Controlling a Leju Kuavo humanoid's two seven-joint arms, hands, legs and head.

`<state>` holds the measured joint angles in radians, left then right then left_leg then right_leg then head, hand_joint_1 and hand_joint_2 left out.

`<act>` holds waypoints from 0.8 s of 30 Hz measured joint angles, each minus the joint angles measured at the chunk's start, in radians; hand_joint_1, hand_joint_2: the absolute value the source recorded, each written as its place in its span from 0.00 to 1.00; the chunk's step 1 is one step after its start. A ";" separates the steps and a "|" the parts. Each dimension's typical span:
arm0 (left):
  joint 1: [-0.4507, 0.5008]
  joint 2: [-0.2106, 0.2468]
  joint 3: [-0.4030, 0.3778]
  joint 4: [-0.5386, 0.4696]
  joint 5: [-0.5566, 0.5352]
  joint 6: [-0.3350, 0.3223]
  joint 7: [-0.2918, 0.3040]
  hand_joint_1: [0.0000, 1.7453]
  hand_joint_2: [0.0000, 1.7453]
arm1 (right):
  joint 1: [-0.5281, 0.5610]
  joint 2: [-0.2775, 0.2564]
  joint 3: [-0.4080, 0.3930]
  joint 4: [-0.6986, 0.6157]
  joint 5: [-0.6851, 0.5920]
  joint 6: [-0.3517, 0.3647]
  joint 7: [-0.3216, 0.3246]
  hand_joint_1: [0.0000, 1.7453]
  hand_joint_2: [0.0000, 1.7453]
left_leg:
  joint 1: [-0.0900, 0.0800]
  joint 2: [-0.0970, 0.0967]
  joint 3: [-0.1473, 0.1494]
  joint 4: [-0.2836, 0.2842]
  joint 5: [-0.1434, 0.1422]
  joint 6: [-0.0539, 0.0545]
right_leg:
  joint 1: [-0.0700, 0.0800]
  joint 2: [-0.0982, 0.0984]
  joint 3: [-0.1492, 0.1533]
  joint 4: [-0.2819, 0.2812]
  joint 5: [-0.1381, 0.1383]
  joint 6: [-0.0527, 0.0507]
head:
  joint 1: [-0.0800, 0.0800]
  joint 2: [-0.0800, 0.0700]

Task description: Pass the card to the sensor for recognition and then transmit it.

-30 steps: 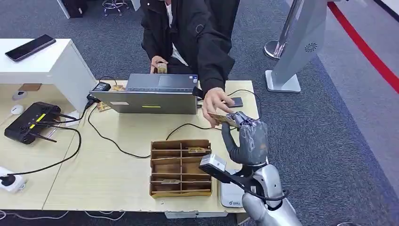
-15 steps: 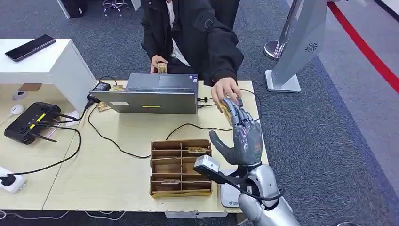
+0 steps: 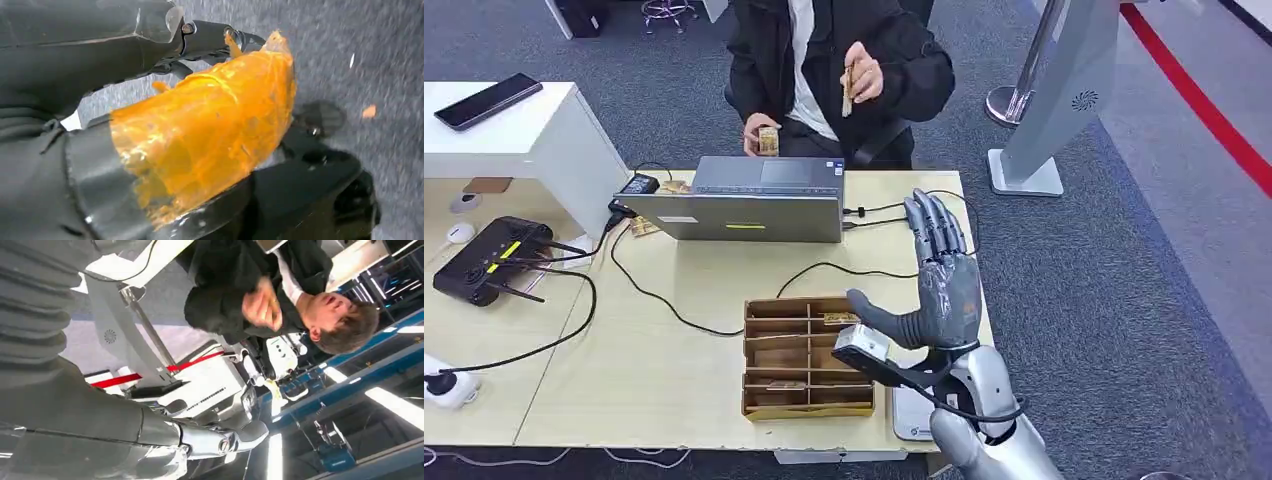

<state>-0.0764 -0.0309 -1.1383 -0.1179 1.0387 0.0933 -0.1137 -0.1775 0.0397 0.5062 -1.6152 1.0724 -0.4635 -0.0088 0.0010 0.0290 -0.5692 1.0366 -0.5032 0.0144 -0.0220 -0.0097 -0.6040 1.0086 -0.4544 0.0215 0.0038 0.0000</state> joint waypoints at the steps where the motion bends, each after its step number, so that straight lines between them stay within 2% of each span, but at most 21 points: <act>1: 0.005 0.004 0.000 0.003 0.005 -0.033 0.000 0.00 0.00 | 0.000 0.000 0.001 0.000 -0.006 -0.001 -0.005 0.00 0.00 | 0.000 0.000 0.000 0.000 0.000 0.000 | 0.000 0.000 0.000 0.000 0.000 0.000 | 0.000 0.000; 13: 0.096 0.061 0.000 0.081 0.035 -0.386 -0.045 0.00 0.00 | -0.002 -0.012 0.024 0.004 -0.137 -0.030 -0.084 0.00 0.00 | 0.000 0.000 0.000 0.000 0.000 -0.001 | 0.000 0.000 0.000 0.000 -0.001 -0.001 | 0.000 0.000; 16: 0.118 0.076 0.002 0.088 0.031 -0.413 -0.056 0.00 0.00 | -0.002 -0.019 0.039 0.008 -0.163 -0.043 -0.104 0.00 0.00 | 0.000 0.000 0.000 0.000 0.000 -0.001 | 0.000 0.000 -0.001 0.000 -0.001 -0.001 | 0.000 0.000; 24: 0.137 0.094 0.021 0.096 0.017 -0.427 -0.063 0.00 0.00 | -0.002 -0.040 0.084 0.010 -0.202 -0.051 -0.153 0.00 0.00 | 0.000 0.000 0.000 0.000 0.000 -0.001 | 0.000 0.000 0.000 0.000 -0.001 -0.001 | 0.000 0.000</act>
<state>0.0607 0.0629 -1.1169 -0.0221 1.0559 -0.3342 -0.1762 -0.1793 -0.0004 0.5898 -1.6053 0.8705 -0.5142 -0.1618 0.0012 0.0291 -0.5693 1.0364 -0.5036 0.0138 -0.0219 -0.0097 -0.6044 1.0087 -0.4552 0.0206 0.0038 0.0000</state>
